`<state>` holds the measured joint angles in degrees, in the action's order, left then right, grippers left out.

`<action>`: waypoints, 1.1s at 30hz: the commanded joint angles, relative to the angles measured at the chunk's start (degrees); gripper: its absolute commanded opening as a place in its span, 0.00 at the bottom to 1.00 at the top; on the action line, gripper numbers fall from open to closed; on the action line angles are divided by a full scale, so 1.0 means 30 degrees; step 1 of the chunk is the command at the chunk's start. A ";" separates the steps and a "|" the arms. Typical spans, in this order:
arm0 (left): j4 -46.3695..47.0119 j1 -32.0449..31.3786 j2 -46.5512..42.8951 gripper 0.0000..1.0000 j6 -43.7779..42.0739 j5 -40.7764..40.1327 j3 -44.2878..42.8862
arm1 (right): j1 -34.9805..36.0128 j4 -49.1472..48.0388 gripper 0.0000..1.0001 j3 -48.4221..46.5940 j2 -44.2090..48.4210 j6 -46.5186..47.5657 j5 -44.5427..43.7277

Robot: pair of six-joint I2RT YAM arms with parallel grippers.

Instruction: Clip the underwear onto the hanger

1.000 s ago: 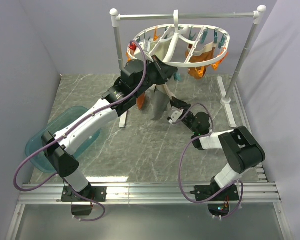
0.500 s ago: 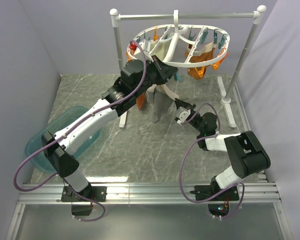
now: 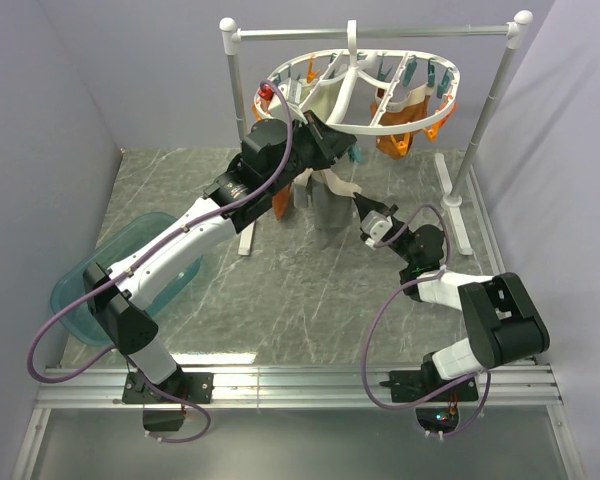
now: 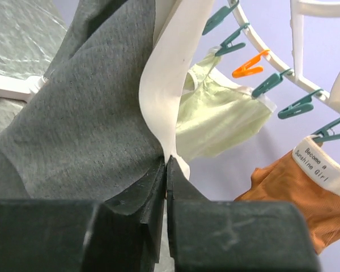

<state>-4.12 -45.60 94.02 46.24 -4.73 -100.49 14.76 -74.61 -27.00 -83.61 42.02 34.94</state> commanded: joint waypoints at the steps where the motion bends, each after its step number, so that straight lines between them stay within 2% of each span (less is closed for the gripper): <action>1: 0.1198 0.0290 -0.0343 0.00 -0.0032 -0.0239 -0.0107 | -0.0263 -0.6334 0.10 -0.0432 0.0537 -0.0298 0.1125; 3: 0.1227 0.0318 -0.0343 0.00 -0.0032 -0.0239 -0.0078 | -0.0322 -0.5661 0.03 -0.0549 0.0683 -0.0266 0.1390; 6: 0.1227 0.0318 -0.0343 0.00 -0.0032 -0.0239 -0.0049 | -0.0380 -0.5512 0.17 -0.0549 0.0742 -0.0443 0.1682; 8: 0.1227 0.0290 -0.0372 0.00 -0.0032 -0.0210 -0.0049 | -0.0468 -0.5191 0.19 -0.0491 0.0771 -0.0121 0.1889; 10: 0.1256 0.0319 -0.0343 0.00 -0.0061 -0.0210 -0.0078 | -0.0497 -0.4781 0.28 -0.0549 0.0830 -0.0150 0.1976; 11: 0.1256 0.0348 -0.0343 0.00 -0.0061 -0.0181 -0.0107 | -0.0527 -0.4576 0.28 -0.0578 0.0888 -0.0062 0.2093; 12: 0.1256 0.0348 -0.0314 0.00 -0.0032 -0.0180 -0.0108 | -0.0556 -0.3994 0.08 -0.0637 0.0947 0.0258 0.2268; 13: 0.1256 0.0348 -0.0314 0.00 -0.0003 -0.0180 -0.0137 | -0.0643 -0.3611 0.00 -0.0782 0.1034 0.0348 0.2647; 22: 0.1227 0.0406 -0.0343 0.00 -0.0003 -0.0034 0.0038 | -0.0820 -0.2877 0.00 -0.1047 0.1093 -0.0234 0.2651; 25: 0.1256 0.0377 -0.0343 0.00 0.0056 0.0083 0.0010 | -0.0820 -0.2026 0.29 -0.0437 0.1737 -0.1114 0.3673; 26: 0.1256 0.0377 -0.0314 0.00 0.0085 0.0083 -0.0020 | -0.0820 -0.2141 0.42 -0.0084 0.1883 -0.1116 0.4053; 29: 0.1227 0.0377 -0.0372 0.00 0.0085 0.0025 -0.0049 | -0.0440 -0.3629 0.55 0.1440 0.1769 -0.0823 0.4467; 33: 0.1256 0.0407 -0.0314 0.00 0.0260 0.0112 -0.0049 | 0.0029 -0.3285 0.59 0.2379 0.1680 0.0577 0.4408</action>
<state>-3.95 -45.34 94.02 46.28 -3.97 -100.18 13.87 -75.29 -21.17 -78.96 40.77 46.70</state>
